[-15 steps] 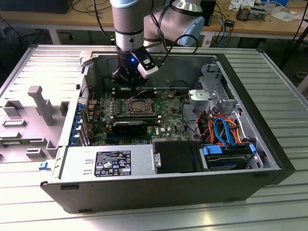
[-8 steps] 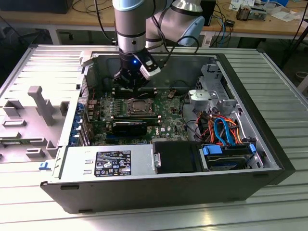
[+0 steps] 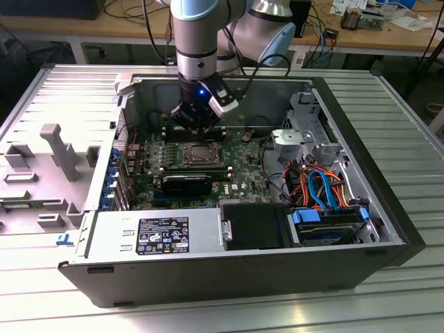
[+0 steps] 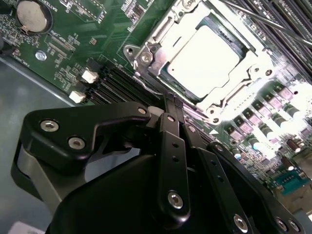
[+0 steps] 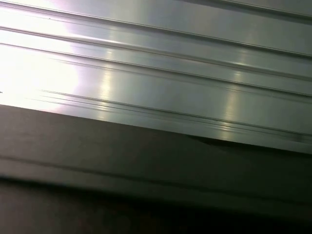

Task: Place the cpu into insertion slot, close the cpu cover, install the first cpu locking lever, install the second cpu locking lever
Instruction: 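Install the first cpu locking lever, then install the second cpu locking lever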

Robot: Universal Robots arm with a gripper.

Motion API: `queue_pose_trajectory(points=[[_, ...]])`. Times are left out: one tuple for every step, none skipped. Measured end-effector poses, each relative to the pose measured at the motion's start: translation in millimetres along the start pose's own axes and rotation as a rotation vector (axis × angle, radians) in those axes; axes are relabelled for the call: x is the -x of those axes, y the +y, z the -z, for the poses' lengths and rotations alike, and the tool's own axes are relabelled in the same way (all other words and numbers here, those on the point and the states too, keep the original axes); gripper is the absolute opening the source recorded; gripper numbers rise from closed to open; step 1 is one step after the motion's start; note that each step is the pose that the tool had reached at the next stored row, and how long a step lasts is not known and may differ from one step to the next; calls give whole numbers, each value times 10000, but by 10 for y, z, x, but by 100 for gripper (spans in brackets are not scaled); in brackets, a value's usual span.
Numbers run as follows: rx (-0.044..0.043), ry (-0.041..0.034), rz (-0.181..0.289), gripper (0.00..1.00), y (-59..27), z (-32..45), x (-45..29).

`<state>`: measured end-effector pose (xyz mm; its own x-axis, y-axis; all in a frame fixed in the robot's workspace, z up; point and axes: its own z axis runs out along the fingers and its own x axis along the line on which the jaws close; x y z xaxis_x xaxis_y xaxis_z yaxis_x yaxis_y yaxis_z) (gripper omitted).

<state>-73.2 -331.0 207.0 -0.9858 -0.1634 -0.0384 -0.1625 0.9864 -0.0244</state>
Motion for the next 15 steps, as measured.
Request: queue_pose_trajectory(points=[[0,0,11,11,-3,-10,15],[1,0,17,11,-4,-17,24],[1,0,26,11,-6,-25,37],[-2,3,33,11,-8,-30,46],[-3,4,35,11,-9,-33,52],[-3,3,40,11,-10,-36,57],[0,0,45,11,-11,-40,64],[1,-2,49,11,-12,-42,67],[6,-6,53,11,-14,-45,72],[8,-6,56,11,-15,-47,76],[5,-3,59,11,-17,-48,83],[3,-2,64,11,-20,-49,95],[2,-2,70,11,-23,-51,111],[3,-3,77,11,-24,-51,117],[3,-3,83,11,-24,-51,120]])
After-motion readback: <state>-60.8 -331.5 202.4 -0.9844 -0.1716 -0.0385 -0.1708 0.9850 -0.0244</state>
